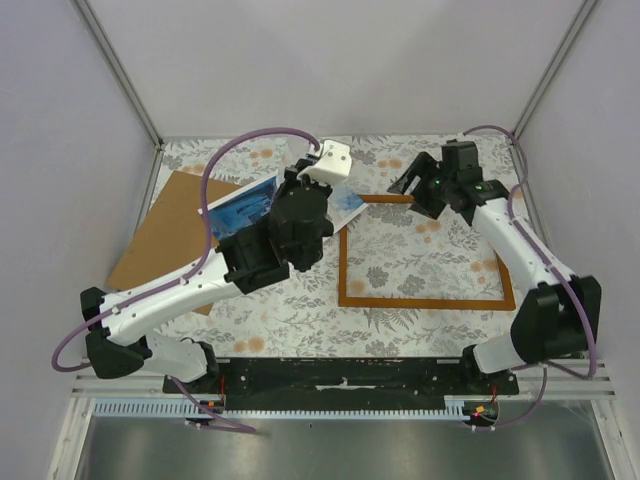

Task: Put the photo into the frame
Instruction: Adjust the photo at the center of the board.

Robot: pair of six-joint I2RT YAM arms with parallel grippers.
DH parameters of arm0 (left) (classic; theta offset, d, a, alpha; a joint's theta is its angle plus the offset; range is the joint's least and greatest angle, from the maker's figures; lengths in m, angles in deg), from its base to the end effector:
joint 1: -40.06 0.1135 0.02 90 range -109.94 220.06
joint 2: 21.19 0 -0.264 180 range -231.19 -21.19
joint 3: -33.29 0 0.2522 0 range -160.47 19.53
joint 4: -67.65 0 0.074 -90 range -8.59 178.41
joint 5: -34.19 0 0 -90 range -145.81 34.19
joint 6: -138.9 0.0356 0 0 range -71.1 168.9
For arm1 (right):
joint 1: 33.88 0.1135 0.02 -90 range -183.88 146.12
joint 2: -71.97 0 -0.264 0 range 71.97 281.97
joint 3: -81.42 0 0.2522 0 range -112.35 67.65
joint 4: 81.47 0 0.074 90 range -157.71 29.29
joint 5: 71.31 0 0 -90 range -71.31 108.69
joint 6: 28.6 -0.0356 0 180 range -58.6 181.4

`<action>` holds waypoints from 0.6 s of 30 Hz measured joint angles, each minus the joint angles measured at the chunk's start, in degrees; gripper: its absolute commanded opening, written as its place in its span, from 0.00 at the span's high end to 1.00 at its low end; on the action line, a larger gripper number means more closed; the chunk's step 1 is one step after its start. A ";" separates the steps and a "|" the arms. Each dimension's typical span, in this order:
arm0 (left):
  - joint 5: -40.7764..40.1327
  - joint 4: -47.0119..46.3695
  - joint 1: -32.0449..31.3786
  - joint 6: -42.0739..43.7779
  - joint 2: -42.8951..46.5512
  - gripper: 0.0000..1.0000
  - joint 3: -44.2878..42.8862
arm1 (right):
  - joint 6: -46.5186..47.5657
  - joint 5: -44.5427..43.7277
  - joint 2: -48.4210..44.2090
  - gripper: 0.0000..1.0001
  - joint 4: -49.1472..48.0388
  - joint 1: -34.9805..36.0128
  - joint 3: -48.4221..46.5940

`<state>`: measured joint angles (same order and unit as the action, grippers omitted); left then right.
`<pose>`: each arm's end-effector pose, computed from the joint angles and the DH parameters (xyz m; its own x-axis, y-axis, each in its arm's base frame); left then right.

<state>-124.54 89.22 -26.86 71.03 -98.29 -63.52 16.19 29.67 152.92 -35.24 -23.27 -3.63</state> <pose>0.1424 -0.2495 0.4531 -0.0236 0.4040 -0.9144 -0.0243 0.9142 0.4045 0.3043 0.0639 0.3192 -0.6913 0.5793 -0.4318 0.2428 0.7491 0.6163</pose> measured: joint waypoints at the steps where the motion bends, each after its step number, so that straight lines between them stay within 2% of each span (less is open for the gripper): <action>1: 0.15 2.25 0.42 -1.68 -0.26 0.98 -1.01 | 0.09 0.31 2.21 0.19 -2.51 1.01 0.04; 5: 4.07 16.81 4.04 -12.17 -2.14 0.98 -6.32 | -0.15 1.53 10.73 0.19 -12.70 3.23 0.07; 8: 8.13 25.33 7.34 -18.88 -2.12 0.98 -7.02 | -0.81 2.45 16.70 0.19 -19.28 3.76 0.04; 13: 12.94 32.57 10.40 -25.11 -1.68 0.98 -6.97 | -1.90 2.49 25.49 0.19 -25.20 5.14 -0.66; 18: 15.89 35.47 12.46 -27.54 -0.24 0.98 -6.88 | -2.60 2.78 32.24 0.19 -27.89 6.23 -2.58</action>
<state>-108.65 124.70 -14.40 43.49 -98.53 -70.40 13.58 32.45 185.16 -63.13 -17.04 -6.21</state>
